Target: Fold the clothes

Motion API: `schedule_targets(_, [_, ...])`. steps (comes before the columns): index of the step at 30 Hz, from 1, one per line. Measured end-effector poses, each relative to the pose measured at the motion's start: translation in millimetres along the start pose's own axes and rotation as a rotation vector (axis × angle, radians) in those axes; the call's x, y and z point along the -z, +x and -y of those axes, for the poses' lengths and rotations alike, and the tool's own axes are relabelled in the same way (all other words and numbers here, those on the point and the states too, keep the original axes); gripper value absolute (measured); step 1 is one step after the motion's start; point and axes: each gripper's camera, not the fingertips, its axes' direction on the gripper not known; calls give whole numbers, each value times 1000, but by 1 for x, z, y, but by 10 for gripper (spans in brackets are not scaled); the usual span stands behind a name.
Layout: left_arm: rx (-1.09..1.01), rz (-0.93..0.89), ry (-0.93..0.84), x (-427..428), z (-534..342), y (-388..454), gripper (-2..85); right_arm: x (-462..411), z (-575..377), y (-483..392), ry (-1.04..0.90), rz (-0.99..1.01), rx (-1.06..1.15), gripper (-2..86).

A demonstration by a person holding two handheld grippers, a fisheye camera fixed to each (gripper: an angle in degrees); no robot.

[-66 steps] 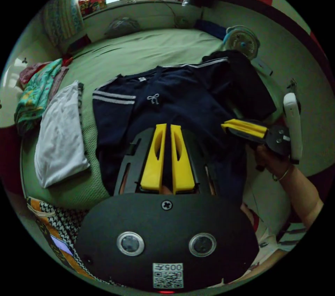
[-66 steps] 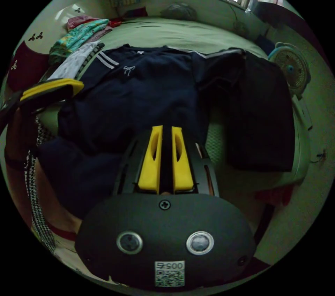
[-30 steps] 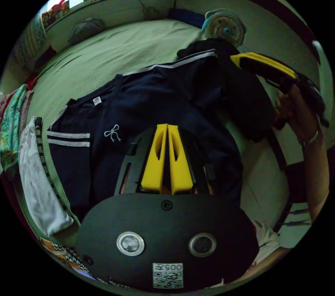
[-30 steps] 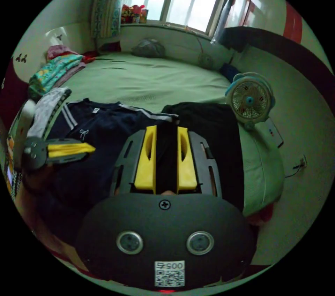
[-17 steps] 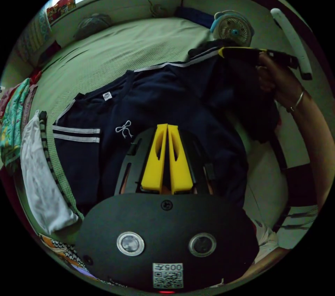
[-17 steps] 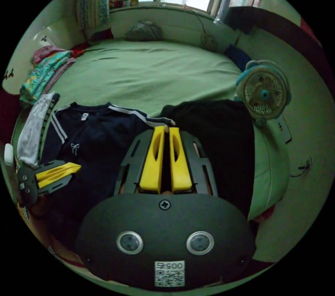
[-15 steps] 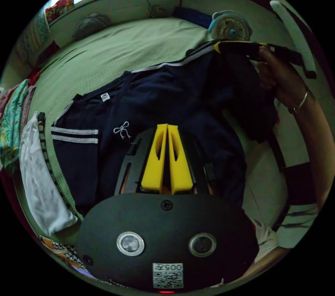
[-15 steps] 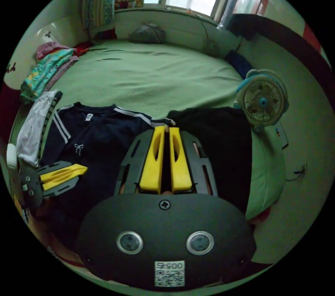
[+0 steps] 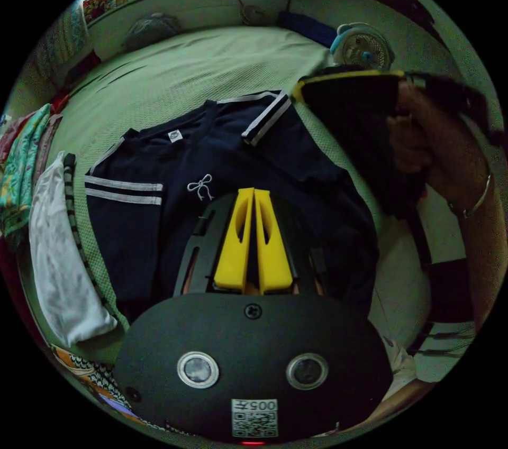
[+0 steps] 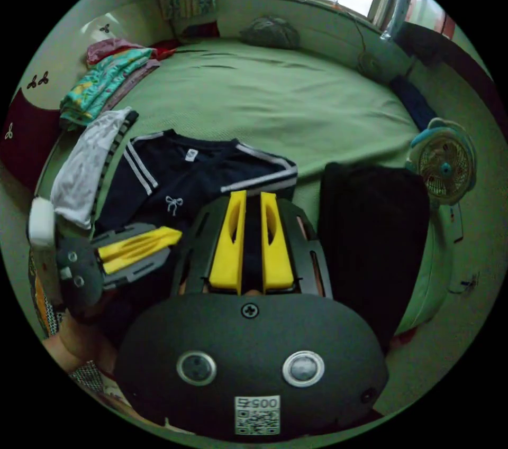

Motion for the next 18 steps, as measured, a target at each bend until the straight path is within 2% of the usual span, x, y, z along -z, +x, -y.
schedule_targets(6, [19, -4, -15, 3, -13, -19, -5, -60, -46, -1, -187, 55, 45, 46])
schedule_targets(9, [16, -46, -24, 3, -27, -28, 0, -58, -54, 3, -114, 62, 27, 51])
schedule_targets(13, [45, 4, -16, 11, -51, -44, 8, -37, -71, 0, -33, 13, 43, 63])
schedule_targets(18, [184, 47, 103, 47, -98, -84, 15, -22, -115, 4, 35, -12, 26, 74])
